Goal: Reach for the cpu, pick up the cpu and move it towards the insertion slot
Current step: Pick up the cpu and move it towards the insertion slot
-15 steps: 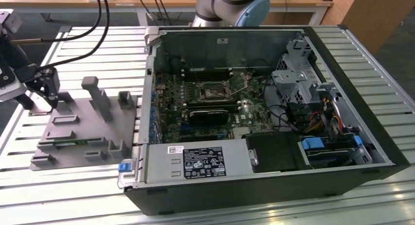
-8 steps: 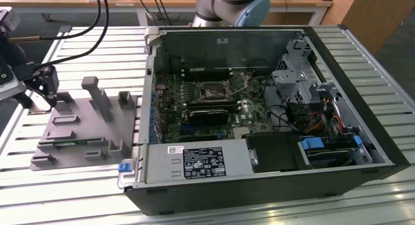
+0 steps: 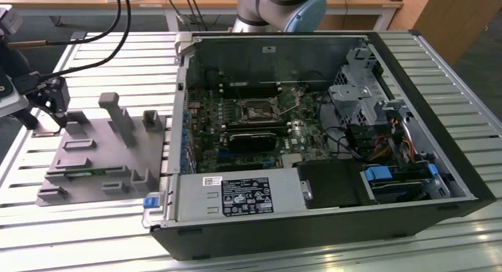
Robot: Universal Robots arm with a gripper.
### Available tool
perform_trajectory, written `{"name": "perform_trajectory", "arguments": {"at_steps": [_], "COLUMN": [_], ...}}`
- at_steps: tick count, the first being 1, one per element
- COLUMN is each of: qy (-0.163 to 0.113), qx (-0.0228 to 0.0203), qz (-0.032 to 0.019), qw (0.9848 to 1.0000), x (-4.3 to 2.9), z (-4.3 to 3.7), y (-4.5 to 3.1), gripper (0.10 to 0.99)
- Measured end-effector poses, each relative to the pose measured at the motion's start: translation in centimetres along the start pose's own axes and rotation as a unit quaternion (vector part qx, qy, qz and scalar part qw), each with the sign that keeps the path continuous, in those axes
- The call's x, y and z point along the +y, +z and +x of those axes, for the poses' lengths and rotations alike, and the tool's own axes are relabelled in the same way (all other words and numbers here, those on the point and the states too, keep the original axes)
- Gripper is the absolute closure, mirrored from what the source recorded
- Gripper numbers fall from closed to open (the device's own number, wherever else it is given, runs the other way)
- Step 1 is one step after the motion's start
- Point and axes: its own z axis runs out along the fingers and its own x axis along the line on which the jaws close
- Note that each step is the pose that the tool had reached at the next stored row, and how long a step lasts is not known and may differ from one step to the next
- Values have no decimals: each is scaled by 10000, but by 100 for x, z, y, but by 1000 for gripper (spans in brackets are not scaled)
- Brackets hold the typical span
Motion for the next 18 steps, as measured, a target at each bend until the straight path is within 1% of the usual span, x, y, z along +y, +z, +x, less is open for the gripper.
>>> {"name": "perform_trajectory", "arguments": {"at_steps": [7, 18], "qy": [0, 0], "qx": [0, 0], "qz": [0, 0], "qw": [10000, 10000], "x": [4, 9], "z": [0, 0], "y": [-76, -158], "gripper": [553, 553]}}
